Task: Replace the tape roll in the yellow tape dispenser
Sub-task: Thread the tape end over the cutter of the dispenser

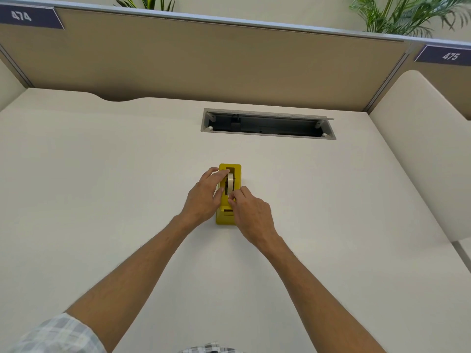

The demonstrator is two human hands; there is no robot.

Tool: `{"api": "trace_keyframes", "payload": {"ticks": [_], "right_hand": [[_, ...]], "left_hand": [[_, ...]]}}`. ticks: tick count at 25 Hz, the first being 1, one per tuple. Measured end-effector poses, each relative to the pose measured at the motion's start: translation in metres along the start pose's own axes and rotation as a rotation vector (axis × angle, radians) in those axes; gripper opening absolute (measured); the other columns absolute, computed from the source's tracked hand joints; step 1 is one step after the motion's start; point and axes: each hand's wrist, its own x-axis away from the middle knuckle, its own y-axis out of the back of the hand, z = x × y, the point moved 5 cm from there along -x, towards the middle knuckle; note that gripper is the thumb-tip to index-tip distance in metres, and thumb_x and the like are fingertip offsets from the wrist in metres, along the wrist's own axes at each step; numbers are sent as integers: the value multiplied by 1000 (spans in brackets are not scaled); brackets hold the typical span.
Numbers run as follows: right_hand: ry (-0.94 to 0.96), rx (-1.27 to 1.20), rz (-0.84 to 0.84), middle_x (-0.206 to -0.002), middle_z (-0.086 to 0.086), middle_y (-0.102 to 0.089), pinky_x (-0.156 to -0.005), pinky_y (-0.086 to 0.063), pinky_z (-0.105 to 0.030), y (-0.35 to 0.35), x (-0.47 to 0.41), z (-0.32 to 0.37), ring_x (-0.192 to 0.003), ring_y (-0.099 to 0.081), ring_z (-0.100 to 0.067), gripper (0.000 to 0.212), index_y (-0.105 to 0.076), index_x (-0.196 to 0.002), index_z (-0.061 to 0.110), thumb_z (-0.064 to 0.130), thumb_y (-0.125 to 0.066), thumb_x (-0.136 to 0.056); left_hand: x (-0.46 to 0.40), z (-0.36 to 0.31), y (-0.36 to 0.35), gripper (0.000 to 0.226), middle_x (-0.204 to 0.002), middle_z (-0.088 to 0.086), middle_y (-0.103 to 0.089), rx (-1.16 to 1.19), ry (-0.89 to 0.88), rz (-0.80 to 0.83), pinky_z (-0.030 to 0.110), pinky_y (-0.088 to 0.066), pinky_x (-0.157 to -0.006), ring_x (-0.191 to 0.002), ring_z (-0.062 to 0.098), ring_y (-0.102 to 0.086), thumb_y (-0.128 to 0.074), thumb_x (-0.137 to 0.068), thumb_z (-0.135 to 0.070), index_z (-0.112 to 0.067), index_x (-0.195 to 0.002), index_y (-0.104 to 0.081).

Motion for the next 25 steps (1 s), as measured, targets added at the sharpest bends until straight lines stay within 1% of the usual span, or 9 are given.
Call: {"api": "trace_keyframes", "payload": {"ticks": [2,4,7,10,13,16,18,21,25], "right_hand": [[6,-13,-49,-91,-3,-58,-44,-38,-29,1,4,1,-53,-50,-20,18,-61,-97,11,23,-49,-101],[14,-22,-113,-84,-2,-59,-41,-32,-26,3,7,2,-48,-43,-17,13,-63,-91,11,20,-57,-97],[10,-7,-173,-78,-1,-58,-40,-26,-23,7,9,1,-44,-37,-15,9,-63,-85,12,17,-64,-92],[9,-1,-207,-76,0,-57,-36,-28,-23,9,9,2,-41,-45,-18,9,-64,-84,13,18,-67,-91],[23,-25,-218,-79,0,-59,-34,-37,-25,9,12,4,-45,-51,-17,9,-66,-91,13,21,-64,-93],[22,-30,-230,-79,0,-59,-34,-38,-24,10,15,4,-45,-52,-17,6,-67,-91,13,20,-65,-91],[26,-35,-232,-80,0,-60,-35,-40,-25,10,15,4,-47,-54,-17,7,-67,-91,13,19,-65,-92],[36,-55,-213,-84,-2,-62,-38,-47,-28,8,13,5,-51,-58,-18,11,-66,-94,12,21,-61,-94],[35,-54,-207,-85,-2,-63,-37,-45,-27,5,14,5,-50,-58,-19,6,-66,-91,11,17,-63,-93]], "left_hand": [[3,0,0,46,-147,-2,-41,0,-7,-36,37,-46,-95,-132,16,-42,-51,-95,-15,-25,-139,-43],[8,0,2,41,-140,-1,-50,3,9,-112,34,-46,-95,-130,16,-45,-55,-93,-19,-22,-133,-49],[19,-9,8,15,-103,-1,-64,51,57,-239,28,-48,-73,-99,16,-57,-57,-90,-22,-15,-102,-65],[27,-10,2,17,-79,1,-62,197,167,-211,32,-47,-65,-76,17,-56,-60,-89,-24,-15,-76,-65],[32,-10,-5,18,-84,3,-66,304,220,-159,27,-45,-66,-79,17,-59,-57,-91,-21,-13,-82,-70],[39,-10,-7,23,-97,2,-66,326,153,-110,22,-44,-70,-91,16,-57,-51,-90,-8,-13,-100,-72],[45,-7,-6,26,-102,-2,-64,388,120,-69,22,-48,-75,-98,14,-58,-54,-87,-11,-16,-106,-71],[52,-4,-3,24,-100,-5,-62,373,47,-44,24,-52,-81,-96,10,-60,-68,-81,-19,-16,-105,-72],[55,1,1,23,-97,-7,-64,248,-17,-53,28,-54,-78,-89,10,-61,-75,-79,-26,-15,-99,-75]]}}
